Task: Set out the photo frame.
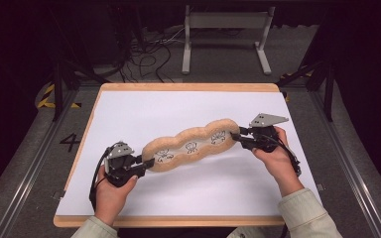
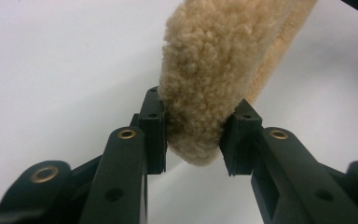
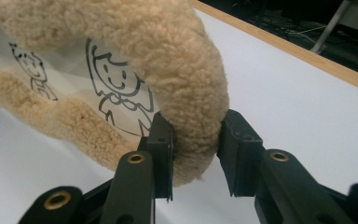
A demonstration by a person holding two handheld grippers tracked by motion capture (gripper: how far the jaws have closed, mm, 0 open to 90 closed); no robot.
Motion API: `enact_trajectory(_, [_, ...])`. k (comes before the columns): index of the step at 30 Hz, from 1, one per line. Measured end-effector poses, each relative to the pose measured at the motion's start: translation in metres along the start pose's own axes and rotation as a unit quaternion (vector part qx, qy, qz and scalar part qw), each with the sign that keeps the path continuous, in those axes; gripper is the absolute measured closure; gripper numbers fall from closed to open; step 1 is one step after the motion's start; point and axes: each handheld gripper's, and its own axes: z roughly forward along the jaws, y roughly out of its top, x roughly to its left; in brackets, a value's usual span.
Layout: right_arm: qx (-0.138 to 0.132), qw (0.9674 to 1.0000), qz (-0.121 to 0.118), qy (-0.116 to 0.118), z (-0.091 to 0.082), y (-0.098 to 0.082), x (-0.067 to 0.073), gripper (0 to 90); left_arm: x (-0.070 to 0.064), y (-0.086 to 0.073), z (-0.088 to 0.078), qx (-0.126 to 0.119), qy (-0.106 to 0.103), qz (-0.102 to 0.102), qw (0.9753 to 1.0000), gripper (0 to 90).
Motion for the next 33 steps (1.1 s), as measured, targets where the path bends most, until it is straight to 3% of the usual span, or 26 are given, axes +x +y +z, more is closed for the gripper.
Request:
enact_trajectory(2, [-0.001, 1.0000, 0.002, -0.002, -0.003, -0.002, 0.001, 67.6, 0.003, 0.002, 0.002, -0.003, -0.001, 0.006, 1.0000, 66.1])
enact_trajectory(3, [-0.002, 1.0000, 0.004, -0.004, -0.005, -0.004, 0.003, 67.5, 0.002, 0.003, 0.003, 0.001, -0.009, -0.002, 1.0000, 66.1])
enact_trajectory(4, [-0.004, 1.0000, 0.007, -0.006, -0.008, -0.007, 0.004, 67.6, 0.004, 0.004, 0.005, -0.002, -0.005, 0.008, 0.9999, 66.1])
enact_trajectory(8, [-0.019, 0.9996, 0.017, -0.014, -0.017, -0.016, 0.010, 67.5, 0.007, 0.008, 0.012, -0.005, -0.003, 0.018, 0.9998, 66.2])
enact_trajectory(15, [-0.022, 0.9985, 0.039, -0.031, -0.030, -0.033, 0.012, 67.4, 0.009, 0.017, 0.028, -0.005, -0.018, 0.045, 0.9988, 65.9])
enact_trajectory(21, [-0.014, 0.9981, 0.049, -0.036, -0.033, -0.046, 0.013, 67.0, 0.014, 0.020, 0.046, -0.002, -0.028, 0.048, 0.9985, 63.9])
enact_trajectory(25, [0.000, 0.9980, 0.054, -0.033, -0.030, -0.054, 0.015, 66.8, 0.019, 0.019, 0.058, 0.018, -0.030, 0.048, 0.9982, 61.9])
enact_trajectory(33, [0.022, 0.9973, 0.066, -0.026, -0.024, -0.065, 0.014, 66.3, 0.020, 0.019, 0.062, 0.022, -0.038, 0.042, 0.9982, 61.2])
